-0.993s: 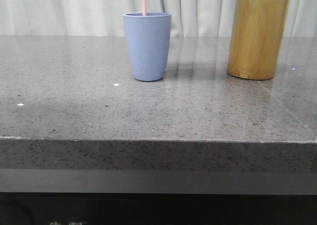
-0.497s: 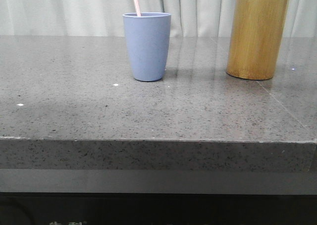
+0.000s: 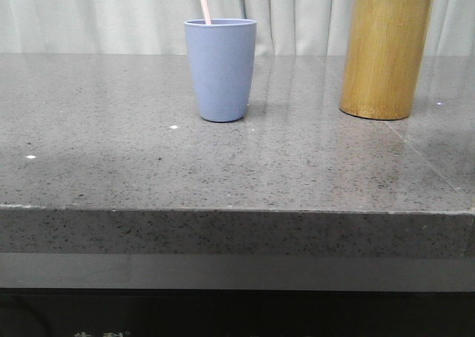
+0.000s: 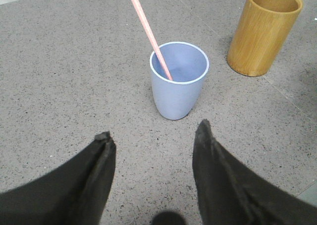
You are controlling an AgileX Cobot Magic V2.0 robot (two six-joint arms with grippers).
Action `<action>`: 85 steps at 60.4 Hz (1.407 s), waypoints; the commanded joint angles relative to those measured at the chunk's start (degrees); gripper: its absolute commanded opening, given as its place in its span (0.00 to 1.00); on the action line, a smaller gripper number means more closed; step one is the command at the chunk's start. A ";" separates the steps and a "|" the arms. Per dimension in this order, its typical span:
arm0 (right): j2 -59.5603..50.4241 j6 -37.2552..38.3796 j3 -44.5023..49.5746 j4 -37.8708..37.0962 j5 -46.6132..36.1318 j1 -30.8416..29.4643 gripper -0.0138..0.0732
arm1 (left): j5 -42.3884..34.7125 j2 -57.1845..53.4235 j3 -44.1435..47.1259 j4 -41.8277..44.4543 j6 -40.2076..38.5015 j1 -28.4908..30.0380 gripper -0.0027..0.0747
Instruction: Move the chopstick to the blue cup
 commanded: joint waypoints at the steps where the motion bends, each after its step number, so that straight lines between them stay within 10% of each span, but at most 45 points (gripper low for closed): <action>1: -6.42 0.20 3.60 0.74 -6.83 -0.48 0.60 | -4.52 -0.86 -1.47 -0.84 -0.36 -0.48 0.49; 46: -32.23 -0.04 25.05 -0.75 -10.81 -0.48 0.59 | -4.52 -0.86 -1.47 -0.84 -0.36 -0.48 0.47; 66: -32.23 -0.04 25.05 -0.70 -10.87 -0.48 0.16 | -4.52 -0.86 -1.47 -0.84 -0.36 -0.48 0.02; 85: -32.23 -0.04 25.05 -0.70 -10.87 -0.48 0.08 | -4.52 -0.86 -1.47 -0.84 -0.36 -0.48 0.01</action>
